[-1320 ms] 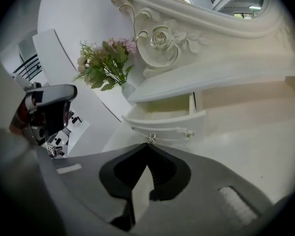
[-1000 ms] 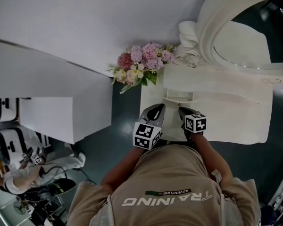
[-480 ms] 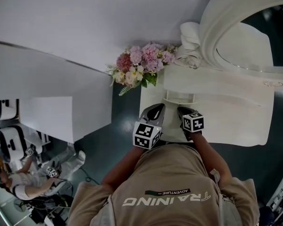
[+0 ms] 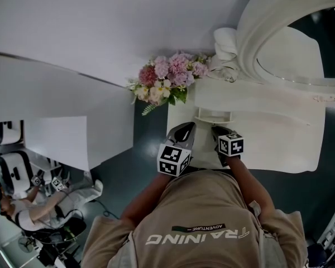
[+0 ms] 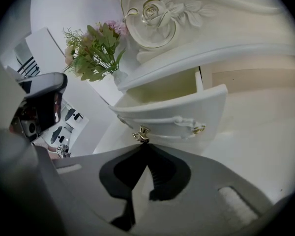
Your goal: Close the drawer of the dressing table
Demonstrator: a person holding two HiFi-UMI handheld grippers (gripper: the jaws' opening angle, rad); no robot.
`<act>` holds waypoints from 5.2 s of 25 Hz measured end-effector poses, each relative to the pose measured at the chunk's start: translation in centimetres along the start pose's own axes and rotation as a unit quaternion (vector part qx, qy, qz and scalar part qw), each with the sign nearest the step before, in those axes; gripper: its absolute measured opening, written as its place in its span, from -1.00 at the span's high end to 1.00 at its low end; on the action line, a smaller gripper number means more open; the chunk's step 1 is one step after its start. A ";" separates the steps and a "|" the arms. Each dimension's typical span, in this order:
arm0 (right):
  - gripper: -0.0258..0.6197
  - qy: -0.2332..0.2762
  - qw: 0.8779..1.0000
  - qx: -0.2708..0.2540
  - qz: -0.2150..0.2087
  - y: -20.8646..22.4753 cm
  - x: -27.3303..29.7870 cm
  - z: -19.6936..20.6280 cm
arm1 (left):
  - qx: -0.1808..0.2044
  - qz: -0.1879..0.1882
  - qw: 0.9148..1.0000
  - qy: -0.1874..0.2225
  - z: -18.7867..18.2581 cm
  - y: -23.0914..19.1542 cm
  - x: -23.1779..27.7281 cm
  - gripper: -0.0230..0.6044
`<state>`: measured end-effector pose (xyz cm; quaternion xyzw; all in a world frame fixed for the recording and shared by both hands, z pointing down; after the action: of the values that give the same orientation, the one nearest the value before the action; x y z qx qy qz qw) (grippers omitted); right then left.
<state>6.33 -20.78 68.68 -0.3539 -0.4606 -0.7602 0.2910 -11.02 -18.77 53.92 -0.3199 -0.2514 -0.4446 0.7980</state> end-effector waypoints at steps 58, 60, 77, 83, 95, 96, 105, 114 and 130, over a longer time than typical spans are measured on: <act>0.92 0.191 0.967 -0.159 0.059 -5.0 -14.6 -3.7 | 0.024 -0.011 0.996 0.081 -2.1 0.0 -3.7 0.87; 0.92 0.212 0.961 -0.167 0.055 -5.8 -16.4 -4.1 | 0.027 -0.013 0.995 0.092 -2.7 0.3 -4.5 0.87; 0.92 0.304 0.911 -0.268 0.079 -10.5 -25.4 -7.1 | 0.079 -0.012 0.982 0.170 -8.3 2.1 -8.8 0.87; 0.92 0.336 0.894 -0.284 0.082 -12.0 -27.5 -8.0 | 0.093 -0.013 0.975 0.199 -10.3 2.5 -10.5 0.87; 0.92 0.393 0.866 -0.298 0.082 -13.5 -31.1 -9.2 | 0.107 -0.022 0.963 0.248 -13.7 3.5 -12.2 0.87; 0.92 0.398 0.864 -0.296 0.084 -13.5 -31.4 -9.3 | 0.108 -0.024 0.962 0.251 -14.0 3.5 -12.2 0.87; 0.92 0.409 0.866 -0.278 0.077 -12.3 -31.5 -10.4 | 0.120 -0.050 0.957 0.260 -14.7 3.6 -12.1 0.87; 0.92 0.414 0.868 -0.266 0.074 -11.6 -31.3 -10.6 | 0.115 -0.057 0.960 0.247 -14.1 3.6 -12.0 0.87; 0.92 0.410 0.866 -0.277 0.065 -12.2 -31.1 -10.0 | 0.110 -0.056 0.960 0.253 -13.3 3.8 -12.6 0.87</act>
<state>12.29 -21.28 34.29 -0.1052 -0.0463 -0.9125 0.3927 -12.14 -20.09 35.32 -0.0926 -0.1059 -0.5242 0.8399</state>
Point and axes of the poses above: the fingertips, and each gripper's own axes: x forward along the fingers, y to its right, z out of its underside, the point moved 8 cm from there along -x, backward along the fingers, and after that the axes turned 13 degrees about -y, right-handed, at the moved point
